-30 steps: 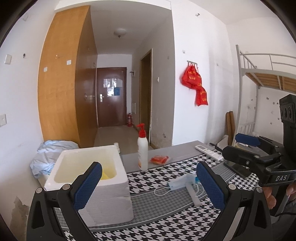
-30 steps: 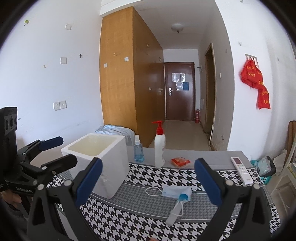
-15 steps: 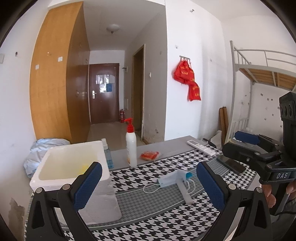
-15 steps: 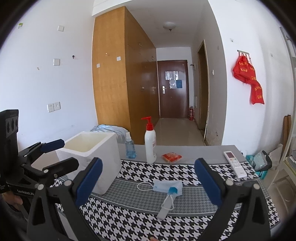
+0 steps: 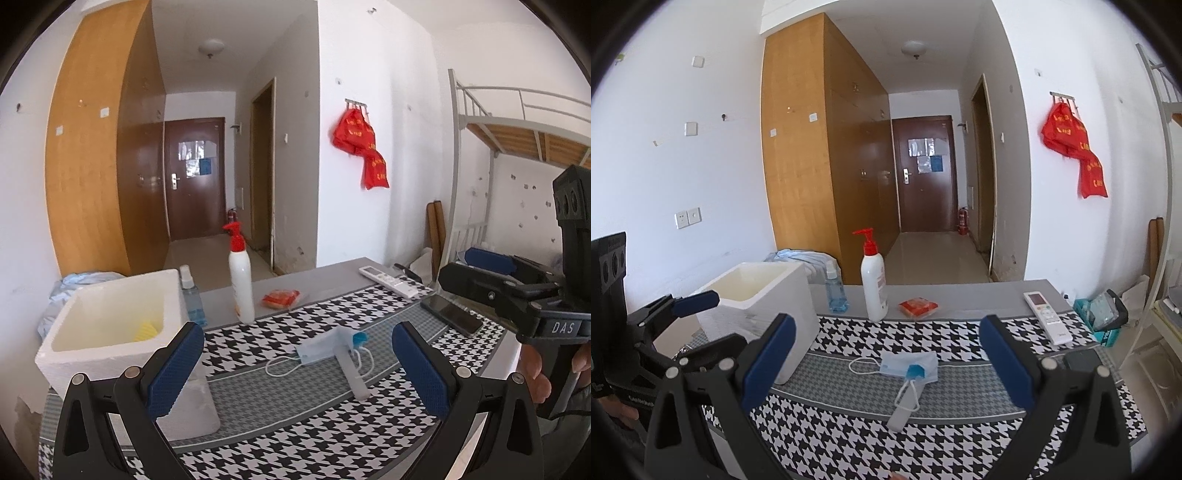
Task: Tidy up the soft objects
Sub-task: 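Lower the left tool toward the white plastic strip beside the mask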
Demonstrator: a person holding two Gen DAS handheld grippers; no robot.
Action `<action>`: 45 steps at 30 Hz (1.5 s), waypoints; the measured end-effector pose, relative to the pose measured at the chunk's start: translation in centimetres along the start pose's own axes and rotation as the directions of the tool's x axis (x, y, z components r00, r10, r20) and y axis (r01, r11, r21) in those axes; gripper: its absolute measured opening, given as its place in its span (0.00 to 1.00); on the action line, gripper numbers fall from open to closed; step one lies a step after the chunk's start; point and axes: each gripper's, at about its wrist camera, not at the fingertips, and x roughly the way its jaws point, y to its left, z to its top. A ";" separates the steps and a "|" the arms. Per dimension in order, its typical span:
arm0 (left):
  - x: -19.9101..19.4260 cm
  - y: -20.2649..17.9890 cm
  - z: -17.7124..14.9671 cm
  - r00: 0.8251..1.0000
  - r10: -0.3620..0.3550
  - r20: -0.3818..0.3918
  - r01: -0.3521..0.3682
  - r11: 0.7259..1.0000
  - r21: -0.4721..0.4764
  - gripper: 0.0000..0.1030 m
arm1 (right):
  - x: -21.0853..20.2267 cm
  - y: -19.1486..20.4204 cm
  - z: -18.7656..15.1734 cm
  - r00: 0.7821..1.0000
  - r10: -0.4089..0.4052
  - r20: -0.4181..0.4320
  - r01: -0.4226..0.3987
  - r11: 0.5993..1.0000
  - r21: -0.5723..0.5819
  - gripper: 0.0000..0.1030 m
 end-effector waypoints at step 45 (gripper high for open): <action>8.6 -3.0 -4.1 0.969 -0.070 -0.236 0.068 0.998 -0.017 0.99 | 4.9 -4.4 -2.2 0.988 -0.007 -0.156 0.014 0.999 0.043 0.98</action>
